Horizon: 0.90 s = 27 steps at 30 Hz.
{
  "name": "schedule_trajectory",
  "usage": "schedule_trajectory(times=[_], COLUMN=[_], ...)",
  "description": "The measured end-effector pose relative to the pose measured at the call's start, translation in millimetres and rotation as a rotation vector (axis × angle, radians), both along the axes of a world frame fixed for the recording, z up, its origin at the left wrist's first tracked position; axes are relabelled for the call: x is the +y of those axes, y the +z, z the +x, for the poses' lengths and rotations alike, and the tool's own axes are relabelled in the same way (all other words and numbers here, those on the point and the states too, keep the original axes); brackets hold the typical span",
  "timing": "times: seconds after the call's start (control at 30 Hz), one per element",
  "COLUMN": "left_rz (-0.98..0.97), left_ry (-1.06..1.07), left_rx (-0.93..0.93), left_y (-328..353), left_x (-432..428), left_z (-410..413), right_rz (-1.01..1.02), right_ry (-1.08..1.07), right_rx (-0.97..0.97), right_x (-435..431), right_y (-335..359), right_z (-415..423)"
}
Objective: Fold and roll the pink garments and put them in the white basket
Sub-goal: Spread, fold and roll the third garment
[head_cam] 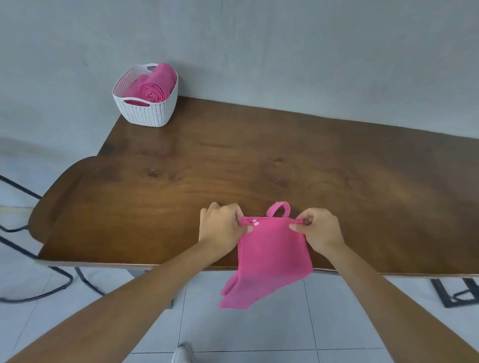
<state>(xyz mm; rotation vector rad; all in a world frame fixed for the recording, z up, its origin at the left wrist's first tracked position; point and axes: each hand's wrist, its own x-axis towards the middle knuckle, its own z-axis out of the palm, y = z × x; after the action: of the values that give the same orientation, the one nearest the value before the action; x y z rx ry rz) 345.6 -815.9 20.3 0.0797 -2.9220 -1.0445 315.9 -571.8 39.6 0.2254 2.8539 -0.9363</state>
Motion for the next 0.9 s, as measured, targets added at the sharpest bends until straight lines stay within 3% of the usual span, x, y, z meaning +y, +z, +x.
schedule_trajectory(times=[0.53, 0.9], left_rz=[-0.122, -0.183], left_ry=[0.001, 0.129], left_rx=[-0.116, -0.224], left_y=[5.1, 12.2], left_x=[9.6, 21.0], left_z=[-122.7, -218.8], right_rz=[0.065, 0.113], right_ry=[-0.086, -0.072], right_rx=[-0.16, -0.14], right_x=[12.4, 17.7], right_y=[0.6, 4.8], right_z=[-117.2, -215.4])
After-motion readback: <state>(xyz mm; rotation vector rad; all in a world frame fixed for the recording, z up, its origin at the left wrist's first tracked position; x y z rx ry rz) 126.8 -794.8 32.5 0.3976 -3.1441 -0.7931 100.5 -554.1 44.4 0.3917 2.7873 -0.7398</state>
